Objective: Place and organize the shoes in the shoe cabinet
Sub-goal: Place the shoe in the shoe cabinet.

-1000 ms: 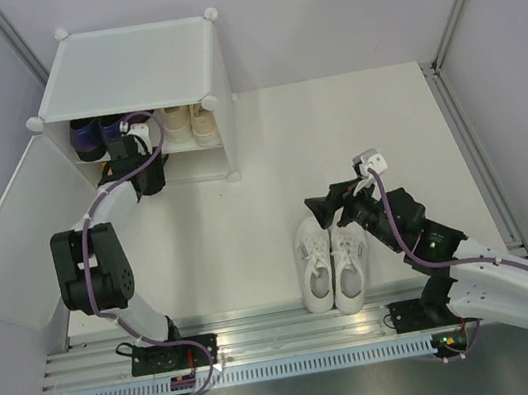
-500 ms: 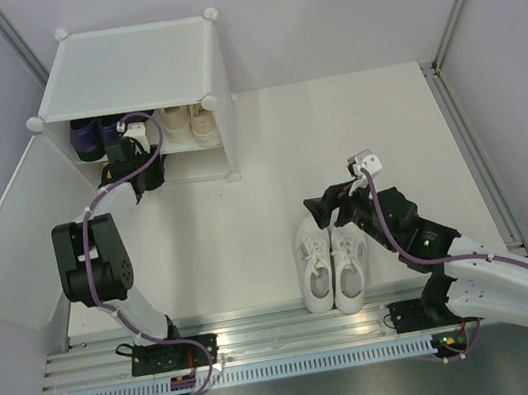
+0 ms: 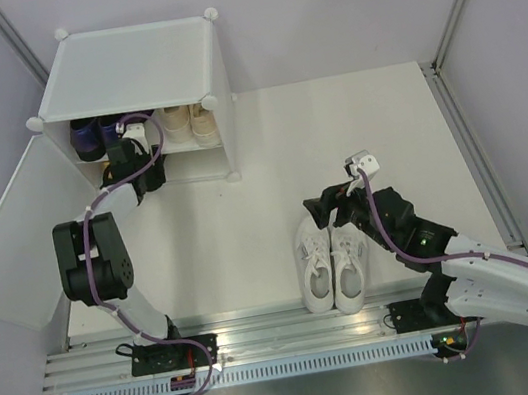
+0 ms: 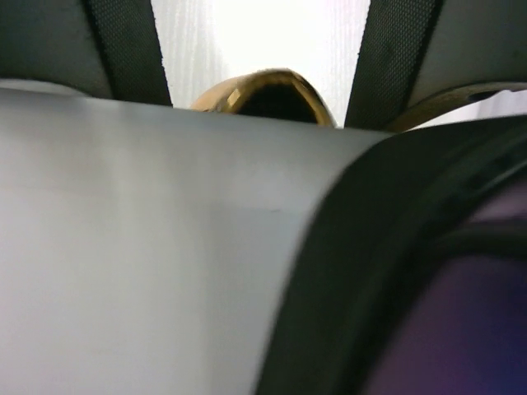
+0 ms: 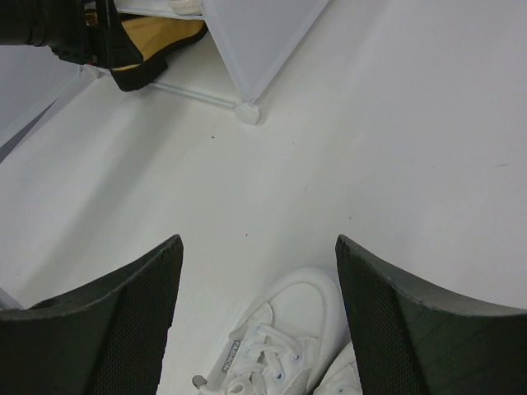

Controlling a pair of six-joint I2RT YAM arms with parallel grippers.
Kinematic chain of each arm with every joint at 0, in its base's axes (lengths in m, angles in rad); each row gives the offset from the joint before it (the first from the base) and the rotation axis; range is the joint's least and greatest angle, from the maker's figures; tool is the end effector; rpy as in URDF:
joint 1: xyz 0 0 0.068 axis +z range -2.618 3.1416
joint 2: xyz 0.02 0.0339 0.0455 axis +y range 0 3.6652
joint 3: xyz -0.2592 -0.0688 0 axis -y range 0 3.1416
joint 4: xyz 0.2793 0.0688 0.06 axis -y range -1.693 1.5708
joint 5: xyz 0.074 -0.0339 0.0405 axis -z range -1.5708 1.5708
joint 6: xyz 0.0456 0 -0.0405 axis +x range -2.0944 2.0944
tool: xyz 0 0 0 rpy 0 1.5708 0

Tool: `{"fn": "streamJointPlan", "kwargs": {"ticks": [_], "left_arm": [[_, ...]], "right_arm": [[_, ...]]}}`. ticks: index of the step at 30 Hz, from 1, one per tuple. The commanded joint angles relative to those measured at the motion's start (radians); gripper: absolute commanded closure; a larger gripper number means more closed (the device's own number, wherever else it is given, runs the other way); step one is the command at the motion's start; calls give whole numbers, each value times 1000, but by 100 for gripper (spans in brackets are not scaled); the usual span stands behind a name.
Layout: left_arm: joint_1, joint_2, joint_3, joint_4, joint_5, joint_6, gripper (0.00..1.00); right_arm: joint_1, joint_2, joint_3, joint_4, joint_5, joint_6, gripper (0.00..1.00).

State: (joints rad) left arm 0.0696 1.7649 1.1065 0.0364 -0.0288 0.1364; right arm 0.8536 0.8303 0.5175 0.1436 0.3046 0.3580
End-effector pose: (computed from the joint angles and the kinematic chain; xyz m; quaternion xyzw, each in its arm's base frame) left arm 0.4237 0.0309 0.1747 0.0231 0.8892 0.0597 0.4530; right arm 0.1714 0.1758 0.2562 -0.0905 0.7564 0.2676 0.5900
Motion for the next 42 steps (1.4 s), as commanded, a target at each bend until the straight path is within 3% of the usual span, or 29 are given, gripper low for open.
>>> {"fn": "streamJointPlan", "kwargs": {"ticks": [1, 9, 18, 23, 27, 30, 42], "left_arm": [[32, 15, -5, 114, -161, -58, 16], [32, -63, -14, 68, -161, -92, 12], [32, -212, -91, 5, -86, -245, 13], [32, -260, -135, -15, -16, -319, 25], [32, -243, -122, -56, -14, -259, 43], [32, -210, -102, -99, -46, -193, 50], [32, -50, -2, -99, -73, -138, 55]], "right_arm": [[-2, -8, 10, 33, 21, -11, 21], [-2, -22, 9, 33, 11, -7, 21], [-2, -31, 9, 33, -10, -1, 21], [-2, -45, 6, 33, -10, -1, 22], [-1, -54, 3, 31, -10, -2, 22], [-2, -57, 3, 31, -10, -1, 22], [-2, -25, 7, 33, 8, -5, 22]]}}
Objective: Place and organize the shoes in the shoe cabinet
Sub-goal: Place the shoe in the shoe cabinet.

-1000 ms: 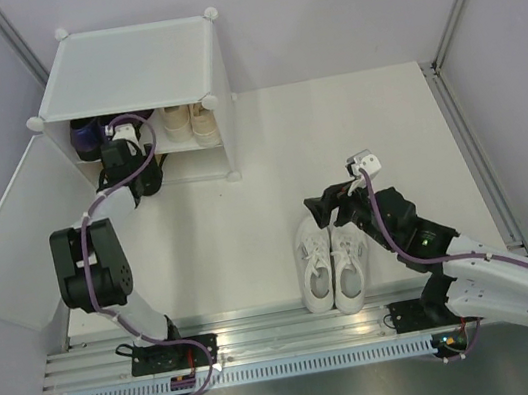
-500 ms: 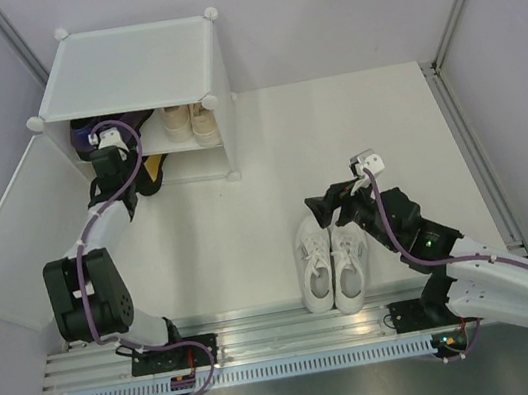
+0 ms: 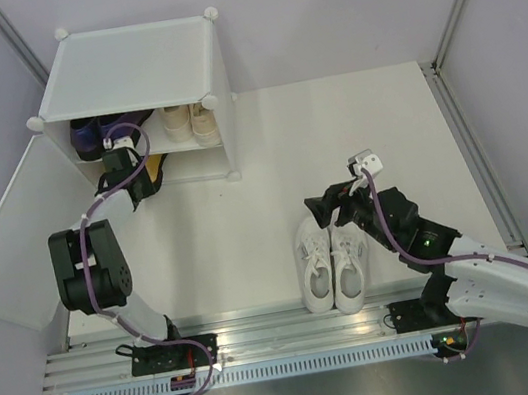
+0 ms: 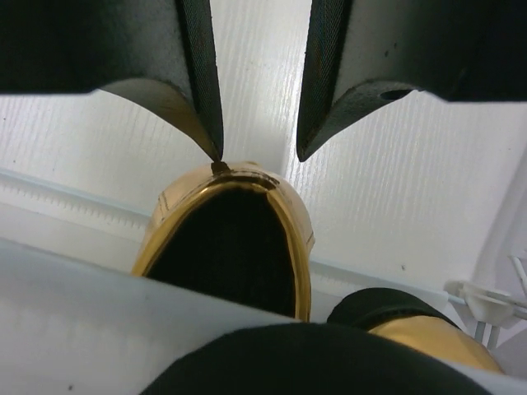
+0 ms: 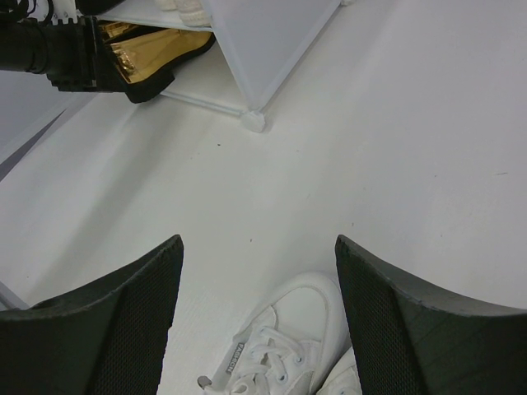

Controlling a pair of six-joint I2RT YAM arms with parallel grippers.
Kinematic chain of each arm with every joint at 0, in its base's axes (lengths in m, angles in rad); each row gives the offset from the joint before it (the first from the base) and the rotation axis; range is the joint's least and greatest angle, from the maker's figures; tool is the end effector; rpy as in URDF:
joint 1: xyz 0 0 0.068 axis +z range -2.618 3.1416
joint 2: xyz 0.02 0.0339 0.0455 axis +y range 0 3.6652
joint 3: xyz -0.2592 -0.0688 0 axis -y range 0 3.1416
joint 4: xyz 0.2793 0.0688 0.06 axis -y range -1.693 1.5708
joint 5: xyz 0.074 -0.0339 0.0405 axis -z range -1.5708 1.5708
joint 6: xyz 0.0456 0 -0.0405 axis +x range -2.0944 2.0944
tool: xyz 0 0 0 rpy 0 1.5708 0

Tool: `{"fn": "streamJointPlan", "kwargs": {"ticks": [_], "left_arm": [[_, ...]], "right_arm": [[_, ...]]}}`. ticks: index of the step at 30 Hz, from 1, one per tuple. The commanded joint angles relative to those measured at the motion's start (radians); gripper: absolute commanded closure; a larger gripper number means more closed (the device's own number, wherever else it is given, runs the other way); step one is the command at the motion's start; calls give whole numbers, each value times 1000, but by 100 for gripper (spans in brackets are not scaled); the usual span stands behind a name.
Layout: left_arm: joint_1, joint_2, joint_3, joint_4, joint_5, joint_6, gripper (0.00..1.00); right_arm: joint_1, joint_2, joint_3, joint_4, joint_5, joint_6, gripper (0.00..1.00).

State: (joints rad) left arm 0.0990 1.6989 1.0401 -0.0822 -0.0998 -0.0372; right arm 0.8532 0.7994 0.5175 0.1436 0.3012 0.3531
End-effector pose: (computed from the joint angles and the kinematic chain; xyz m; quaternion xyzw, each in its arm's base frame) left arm 0.3964 0.0439 0.1665 -0.0823 0.9105 0.0581 0.4010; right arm 0.1685 0.1724 0.2631 -0.0891 0.7469 0.2750 0.5988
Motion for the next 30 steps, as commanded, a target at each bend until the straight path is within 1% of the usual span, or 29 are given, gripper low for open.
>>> {"fn": "streamJointPlan", "kwargs": {"ticks": [1, 8, 9, 12, 15, 19, 20, 21, 23, 24, 27, 30], "left_arm": [[2, 21, 75, 27, 11, 36, 55], [2, 76, 141, 56, 11, 74, 57], [2, 87, 152, 59, 9, 74, 59], [2, 102, 172, 68, 3, 74, 60], [2, 104, 172, 78, -14, 71, 60], [2, 88, 152, 145, -18, 66, 62], [2, 87, 146, 151, -11, 66, 60], [2, 88, 138, 153, -9, 63, 56], [2, 82, 129, 156, -12, 59, 53], [2, 77, 115, 157, -12, 53, 48], [1, 50, 84, 156, 9, 46, 44], [1, 10, 49, 154, 26, -7, 42]], "right_arm": [[-2, 11, 7, 34, 15, 0, 22], [-2, 26, 9, 33, 36, -8, 22], [-2, 30, 9, 34, 36, -9, 22], [-2, 46, 12, 34, 41, -9, 22], [-2, 58, 15, 36, 47, -12, 22], [-2, 69, 13, 44, 49, -13, 22], [-2, 72, 13, 44, 50, -16, 22], [0, 76, 13, 45, 55, -16, 22], [-2, 80, 15, 45, 58, -17, 22], [0, 78, 15, 45, 58, -17, 22], [-2, 77, 13, 45, 58, -19, 22], [-2, 77, 13, 45, 53, -14, 21]]}}
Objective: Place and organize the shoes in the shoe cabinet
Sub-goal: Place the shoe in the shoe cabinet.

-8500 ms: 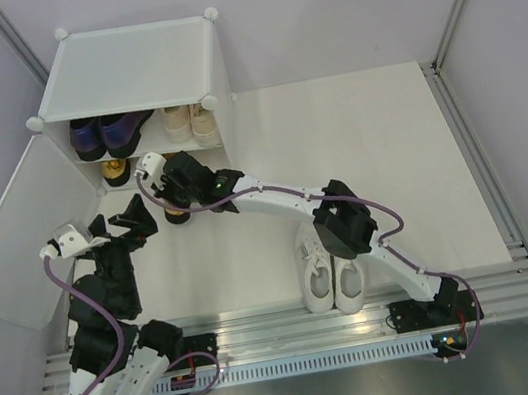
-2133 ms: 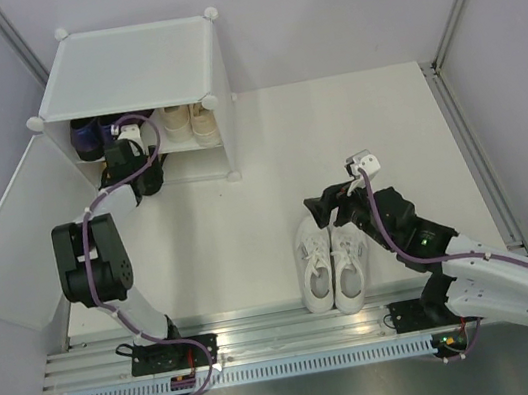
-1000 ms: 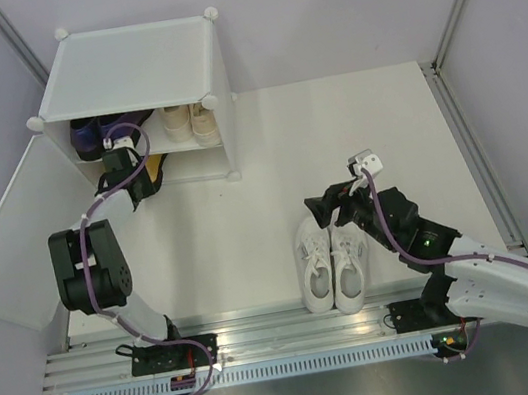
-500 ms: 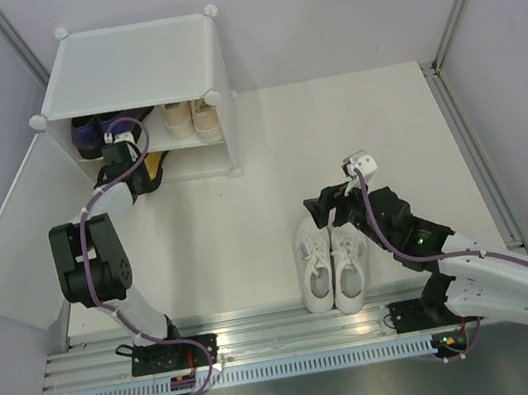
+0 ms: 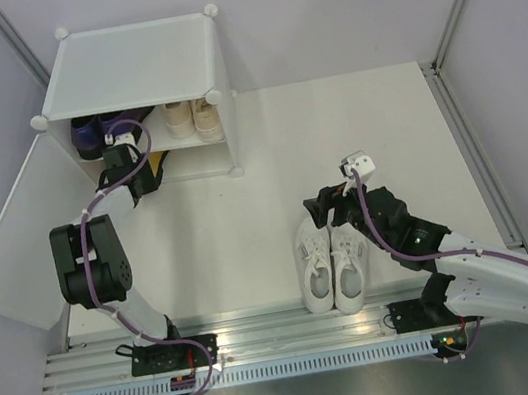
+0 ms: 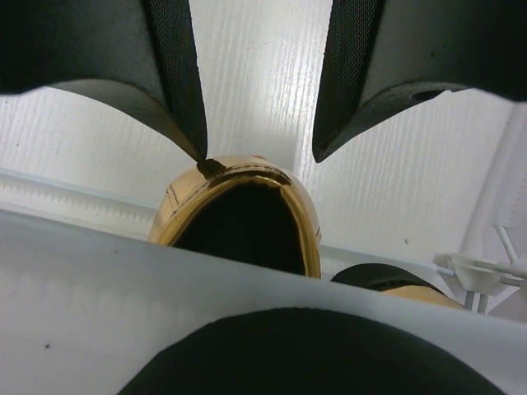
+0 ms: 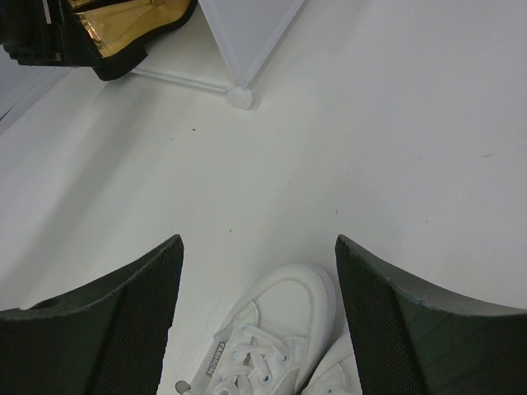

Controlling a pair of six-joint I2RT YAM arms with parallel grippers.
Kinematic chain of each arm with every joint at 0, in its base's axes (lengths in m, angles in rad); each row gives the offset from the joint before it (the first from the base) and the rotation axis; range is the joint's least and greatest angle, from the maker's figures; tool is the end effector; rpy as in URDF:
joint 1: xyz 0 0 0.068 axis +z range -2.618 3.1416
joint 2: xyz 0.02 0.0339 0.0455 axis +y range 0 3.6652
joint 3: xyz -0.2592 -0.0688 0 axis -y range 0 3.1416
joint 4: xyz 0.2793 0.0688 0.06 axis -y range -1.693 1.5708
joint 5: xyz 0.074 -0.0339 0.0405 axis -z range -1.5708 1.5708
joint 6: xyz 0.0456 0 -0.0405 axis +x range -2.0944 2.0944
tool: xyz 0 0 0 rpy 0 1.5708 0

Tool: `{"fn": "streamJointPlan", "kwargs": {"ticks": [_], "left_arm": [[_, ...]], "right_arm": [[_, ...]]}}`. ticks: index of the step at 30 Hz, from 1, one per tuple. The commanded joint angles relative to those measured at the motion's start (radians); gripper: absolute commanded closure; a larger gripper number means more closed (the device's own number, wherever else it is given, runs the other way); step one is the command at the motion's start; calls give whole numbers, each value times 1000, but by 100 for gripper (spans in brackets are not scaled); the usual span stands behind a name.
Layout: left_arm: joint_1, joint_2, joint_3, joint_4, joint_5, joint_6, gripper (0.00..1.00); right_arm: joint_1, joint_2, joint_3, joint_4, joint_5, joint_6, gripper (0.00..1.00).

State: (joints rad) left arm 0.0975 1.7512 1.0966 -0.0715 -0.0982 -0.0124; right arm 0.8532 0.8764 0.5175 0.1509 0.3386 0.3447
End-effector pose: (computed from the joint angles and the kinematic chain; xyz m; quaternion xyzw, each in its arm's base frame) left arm 0.4115 0.0447 0.1668 -0.0701 0.9086 0.0621 0.4071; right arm 0.1766 0.1793 0.2466 -0.0898 0.7677 0.2419 0.5866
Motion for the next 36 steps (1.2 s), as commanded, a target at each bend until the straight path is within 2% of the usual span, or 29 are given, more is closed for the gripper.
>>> {"fn": "streamJointPlan", "kwargs": {"ticks": [1, 10, 17, 22, 28, 29, 36], "left_arm": [[2, -53, -13, 139, 25, -43, 41], [-1, -166, -102, 113, 45, -100, 41], [-1, -245, -156, 43, 26, -213, 42], [7, -304, -190, 9, -9, -431, 48], [54, -395, -313, 183, 92, -750, 51], [59, -394, -328, 199, 124, -821, 54], [80, -360, -405, 354, 152, -1043, 58]], "right_arm": [[0, -2, 13, 38, 11, -6, 22], [0, -22, 9, 38, -10, 4, 22], [-2, -42, 4, 38, -16, 10, 22], [-2, -42, 4, 36, -24, 14, 23], [-2, -40, 3, 36, -24, 17, 23], [-2, -39, 3, 38, -23, 17, 23], [0, -27, 6, 38, -15, 17, 23]]}}
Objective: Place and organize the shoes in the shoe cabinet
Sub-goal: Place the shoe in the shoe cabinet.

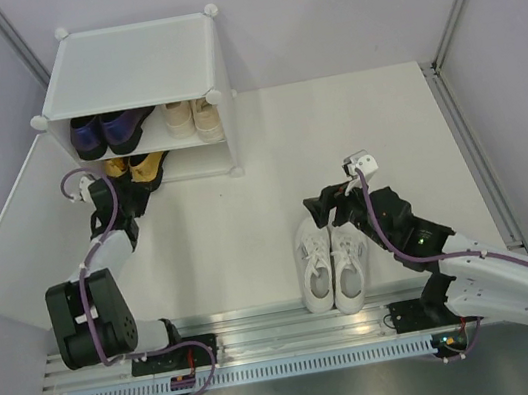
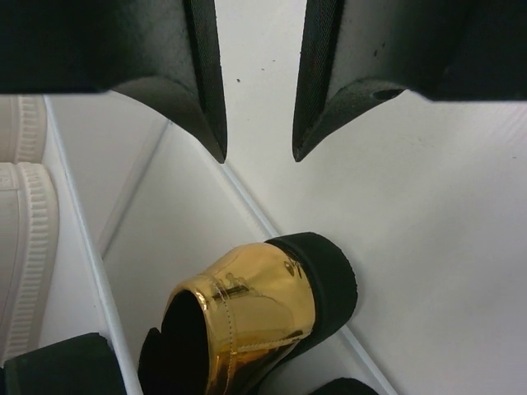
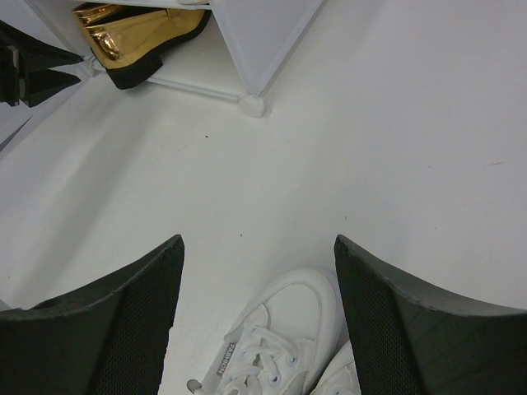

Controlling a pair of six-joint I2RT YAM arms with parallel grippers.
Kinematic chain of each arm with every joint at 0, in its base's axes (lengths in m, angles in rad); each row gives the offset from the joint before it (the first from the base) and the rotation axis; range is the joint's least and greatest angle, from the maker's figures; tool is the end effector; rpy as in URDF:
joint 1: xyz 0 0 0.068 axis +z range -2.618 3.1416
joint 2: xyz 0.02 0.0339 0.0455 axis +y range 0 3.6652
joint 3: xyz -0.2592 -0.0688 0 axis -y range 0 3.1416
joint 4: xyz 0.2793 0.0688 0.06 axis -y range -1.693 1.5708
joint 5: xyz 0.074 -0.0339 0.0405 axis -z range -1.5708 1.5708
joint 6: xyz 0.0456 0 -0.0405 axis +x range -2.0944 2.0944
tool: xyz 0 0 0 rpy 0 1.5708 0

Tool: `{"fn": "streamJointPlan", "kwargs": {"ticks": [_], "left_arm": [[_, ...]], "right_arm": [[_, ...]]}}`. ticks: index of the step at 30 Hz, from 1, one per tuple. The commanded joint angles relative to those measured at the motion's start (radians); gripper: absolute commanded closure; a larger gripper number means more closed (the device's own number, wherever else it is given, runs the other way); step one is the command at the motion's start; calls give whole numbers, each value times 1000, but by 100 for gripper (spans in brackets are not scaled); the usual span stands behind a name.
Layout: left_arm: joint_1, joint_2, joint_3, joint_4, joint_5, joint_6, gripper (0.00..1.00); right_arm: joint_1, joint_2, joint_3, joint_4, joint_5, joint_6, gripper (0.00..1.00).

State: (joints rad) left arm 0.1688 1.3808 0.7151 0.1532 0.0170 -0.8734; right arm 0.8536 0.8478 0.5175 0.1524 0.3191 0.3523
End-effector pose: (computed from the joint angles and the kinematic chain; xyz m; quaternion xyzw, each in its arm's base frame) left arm 0.3274 0.0550 0.1841 -0.4260 0.7508 -0.1811 0.4712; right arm 0.1735 0.1772 0.2533 -0.0891 0.7590 0.2588 0.5908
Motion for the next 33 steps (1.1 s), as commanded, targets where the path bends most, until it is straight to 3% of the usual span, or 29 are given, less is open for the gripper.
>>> {"fn": "streamJointPlan", "kwargs": {"ticks": [1, 14, 33], "left_arm": [[12, 23, -28, 140, 37, -194, 59], [93, 133, -118, 331, 29, -407, 65], [104, 317, -3, 431, 49, -458, 70]], "right_arm": [[-1, 5, 6, 36, 3, 10, 23], [-2, 37, 12, 38, 17, 5, 23], [-2, 86, 22, 39, 41, -6, 22]]}}
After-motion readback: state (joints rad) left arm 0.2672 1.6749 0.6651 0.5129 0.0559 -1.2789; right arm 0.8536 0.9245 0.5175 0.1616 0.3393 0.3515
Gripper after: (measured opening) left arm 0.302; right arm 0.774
